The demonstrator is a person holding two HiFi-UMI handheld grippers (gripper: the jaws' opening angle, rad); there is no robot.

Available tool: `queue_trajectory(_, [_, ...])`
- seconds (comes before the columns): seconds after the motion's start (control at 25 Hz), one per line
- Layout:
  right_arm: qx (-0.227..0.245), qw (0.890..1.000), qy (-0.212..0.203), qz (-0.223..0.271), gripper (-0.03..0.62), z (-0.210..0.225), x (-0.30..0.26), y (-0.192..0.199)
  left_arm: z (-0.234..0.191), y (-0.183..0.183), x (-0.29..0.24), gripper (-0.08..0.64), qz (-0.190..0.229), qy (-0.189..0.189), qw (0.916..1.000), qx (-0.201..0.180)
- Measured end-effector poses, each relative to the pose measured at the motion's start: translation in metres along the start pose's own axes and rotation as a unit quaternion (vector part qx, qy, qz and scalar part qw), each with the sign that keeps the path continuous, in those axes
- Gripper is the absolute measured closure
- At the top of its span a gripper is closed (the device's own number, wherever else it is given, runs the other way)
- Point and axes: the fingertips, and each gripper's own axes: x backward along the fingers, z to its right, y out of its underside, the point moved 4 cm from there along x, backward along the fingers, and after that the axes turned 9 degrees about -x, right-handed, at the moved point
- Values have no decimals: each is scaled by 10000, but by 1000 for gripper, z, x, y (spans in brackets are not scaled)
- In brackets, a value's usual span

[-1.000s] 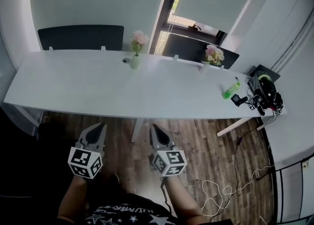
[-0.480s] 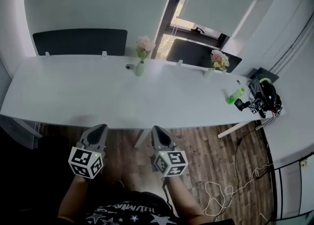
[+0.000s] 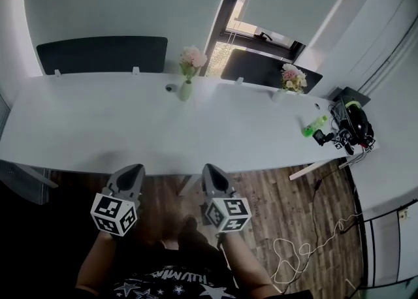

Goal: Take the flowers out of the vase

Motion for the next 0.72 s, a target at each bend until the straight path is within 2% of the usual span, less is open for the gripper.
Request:
queue_trajectory(0.08, [-5, 10000, 48, 8, 589, 10, -9, 0, 0, 2, -7, 551, -15, 4, 10000, -12])
queue_trajectory(0.28, [-183, 9996, -210, -18, 589, 34, -51, -5, -11, 0, -38, 551, -23, -191, 9998, 29])
queue_trajectory(0.44, [-202, 9989, -419, -36, 589, 54, -92, -23, -20, -11, -77, 551, -11, -343, 9994, -27])
queue_trajectory(0.72, [-208, 9978, -619, -72, 589, 102, -147, -56, -29, -22, -146, 551, -45, -493, 9986, 193])
